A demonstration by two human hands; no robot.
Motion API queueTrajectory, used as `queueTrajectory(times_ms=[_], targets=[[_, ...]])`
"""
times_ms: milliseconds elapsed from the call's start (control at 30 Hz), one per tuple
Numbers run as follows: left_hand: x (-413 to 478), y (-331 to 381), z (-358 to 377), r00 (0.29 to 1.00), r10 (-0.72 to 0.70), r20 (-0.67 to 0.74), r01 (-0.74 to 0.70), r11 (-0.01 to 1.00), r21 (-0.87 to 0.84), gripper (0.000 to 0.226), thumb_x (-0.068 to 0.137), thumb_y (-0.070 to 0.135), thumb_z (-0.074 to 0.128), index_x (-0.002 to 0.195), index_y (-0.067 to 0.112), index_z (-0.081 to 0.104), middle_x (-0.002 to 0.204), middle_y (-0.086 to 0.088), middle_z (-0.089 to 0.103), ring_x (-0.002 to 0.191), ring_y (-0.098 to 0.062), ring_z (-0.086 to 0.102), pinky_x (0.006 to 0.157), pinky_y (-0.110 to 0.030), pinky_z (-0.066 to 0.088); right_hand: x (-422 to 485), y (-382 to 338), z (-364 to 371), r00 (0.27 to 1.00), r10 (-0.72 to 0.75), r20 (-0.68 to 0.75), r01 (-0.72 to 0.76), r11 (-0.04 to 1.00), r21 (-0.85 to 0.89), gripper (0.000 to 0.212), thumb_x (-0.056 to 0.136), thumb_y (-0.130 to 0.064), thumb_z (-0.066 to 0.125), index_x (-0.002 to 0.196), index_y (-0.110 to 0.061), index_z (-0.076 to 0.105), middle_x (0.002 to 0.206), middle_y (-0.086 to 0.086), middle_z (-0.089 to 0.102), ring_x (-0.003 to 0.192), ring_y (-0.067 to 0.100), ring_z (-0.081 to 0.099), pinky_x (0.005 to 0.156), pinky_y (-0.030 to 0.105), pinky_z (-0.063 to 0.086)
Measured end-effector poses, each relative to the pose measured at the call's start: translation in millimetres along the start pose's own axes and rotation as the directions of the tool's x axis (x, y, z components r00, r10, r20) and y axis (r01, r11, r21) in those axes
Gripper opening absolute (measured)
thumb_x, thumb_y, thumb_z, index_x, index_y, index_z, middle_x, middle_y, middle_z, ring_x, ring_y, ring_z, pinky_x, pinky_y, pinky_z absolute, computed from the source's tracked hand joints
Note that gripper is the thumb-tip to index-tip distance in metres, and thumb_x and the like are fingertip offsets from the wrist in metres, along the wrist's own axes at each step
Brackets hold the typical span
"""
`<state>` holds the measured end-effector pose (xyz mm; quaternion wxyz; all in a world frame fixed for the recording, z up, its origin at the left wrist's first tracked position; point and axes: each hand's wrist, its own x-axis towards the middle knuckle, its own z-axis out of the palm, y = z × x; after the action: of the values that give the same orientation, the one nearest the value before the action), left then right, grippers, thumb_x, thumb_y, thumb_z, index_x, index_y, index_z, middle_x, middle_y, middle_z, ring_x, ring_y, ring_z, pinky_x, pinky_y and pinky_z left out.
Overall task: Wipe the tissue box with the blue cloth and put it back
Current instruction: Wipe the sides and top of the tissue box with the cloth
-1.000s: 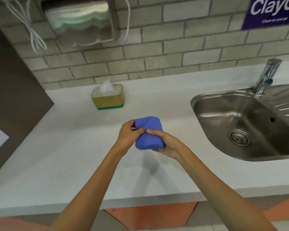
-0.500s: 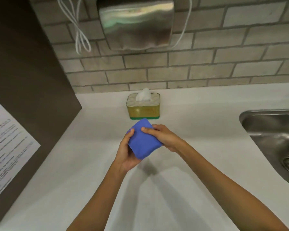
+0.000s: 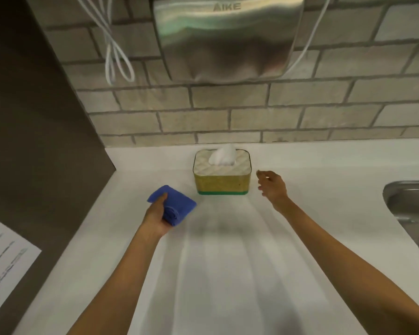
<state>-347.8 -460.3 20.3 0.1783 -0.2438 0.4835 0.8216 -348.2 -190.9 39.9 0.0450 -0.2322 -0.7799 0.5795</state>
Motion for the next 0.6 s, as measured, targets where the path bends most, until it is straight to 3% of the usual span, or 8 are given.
queueTrajectory(times_ms=[33,100,167,233,300,367,467,600], targets=[[13.0,6.0,2.1,0.997,0.057,-0.051,-0.054,0.997,0.05,0.02,0.097,0.016,0.032,0.089,0.01,0.049,0.075,-0.002,0.041,0.064,-0.015,0.045,0.053,-0.023,0.039,8.5,3.0,1.4,1.0,0.02,0.012,-0.019,0.999,-0.029,0.046,0.091,-0.037,0.046,0.124,-0.006,0.055,0.102,0.007,0.055,0.094,0.022,0.051,0.089,0.037,0.042],[35.6,15.6,11.3,0.969,0.205,-0.14,-0.175,0.964,0.202,0.031,0.098,0.016,0.034,0.122,0.0,0.046,0.08,-0.009,0.048,0.066,-0.024,0.05,0.048,-0.022,0.042,21.8,5.6,7.4,0.999,0.036,0.025,-0.034,0.997,-0.075,0.047,0.093,-0.037,0.043,0.128,-0.008,0.052,0.119,0.013,0.059,0.111,0.028,0.053,0.097,0.036,0.039],[53.8,21.6,26.4,0.915,0.343,-0.21,-0.265,0.907,0.329,0.042,0.098,0.015,0.04,0.135,-0.005,0.037,0.099,-0.025,0.056,0.088,-0.039,0.058,0.059,-0.03,0.048,32.0,6.2,15.1,0.999,0.028,0.046,-0.024,0.997,-0.079,0.049,0.094,-0.037,0.04,0.133,-0.009,0.048,0.137,0.012,0.053,0.126,0.031,0.047,0.105,0.038,0.036],[67.4,23.1,45.2,0.857,0.441,-0.267,-0.31,0.855,0.416,0.044,0.095,0.014,0.049,0.134,-0.002,0.039,0.125,-0.028,0.054,0.112,-0.041,0.055,0.08,-0.042,0.048,40.4,6.0,20.6,0.997,0.029,0.071,-0.025,0.998,-0.058,0.05,0.094,-0.038,0.038,0.134,-0.01,0.046,0.137,0.011,0.052,0.127,0.03,0.046,0.107,0.039,0.036],[76.3,20.0,61.1,0.837,0.49,-0.243,-0.33,0.807,0.49,0.045,0.092,0.016,0.054,0.132,0.002,0.04,0.129,-0.024,0.054,0.114,-0.038,0.055,0.088,-0.041,0.047,46.5,8.2,25.2,0.995,0.031,0.098,-0.028,0.999,-0.036,0.05,0.093,-0.039,0.039,0.132,-0.01,0.049,0.122,0.012,0.059,0.116,0.028,0.052,0.102,0.038,0.038],[82.6,13.2,71.1,0.839,0.515,-0.175,-0.35,0.757,0.551,0.043,0.091,0.017,0.055,0.13,0.004,0.043,0.124,-0.022,0.058,0.104,-0.033,0.059,0.082,-0.033,0.046,48.7,10.9,29.5,0.994,0.024,0.107,-0.022,1.0,-0.019,0.048,0.093,-0.039,0.04,0.129,-0.01,0.053,0.109,0.009,0.06,0.104,0.026,0.054,0.098,0.038,0.041],[84.7,4.7,79.4,0.849,0.509,-0.142,-0.342,0.735,0.585,0.041,0.09,0.021,0.057,0.126,0.004,0.046,0.106,-0.019,0.06,0.082,-0.022,0.056,0.07,-0.028,0.043,48.5,14.7,32.3,0.997,-0.005,0.079,0.008,1.0,-0.029,0.045,0.093,-0.036,0.04,0.127,-0.01,0.054,0.112,0.014,0.064,0.096,0.023,0.053,0.093,0.037,0.043],[77.6,-0.7,78.8,0.861,0.488,-0.143,-0.314,0.731,0.606,0.041,0.089,0.022,0.06,0.121,0.003,0.045,0.097,-0.008,0.052,0.086,-0.021,0.051,0.075,-0.03,0.041,39.4,17.6,28.2,0.998,-0.01,0.068,0.013,0.999,-0.045,0.041,0.093,-0.033,0.04,0.126,-0.014,0.056,0.113,0.016,0.066,0.105,0.032,0.058,0.094,0.04,0.045]])
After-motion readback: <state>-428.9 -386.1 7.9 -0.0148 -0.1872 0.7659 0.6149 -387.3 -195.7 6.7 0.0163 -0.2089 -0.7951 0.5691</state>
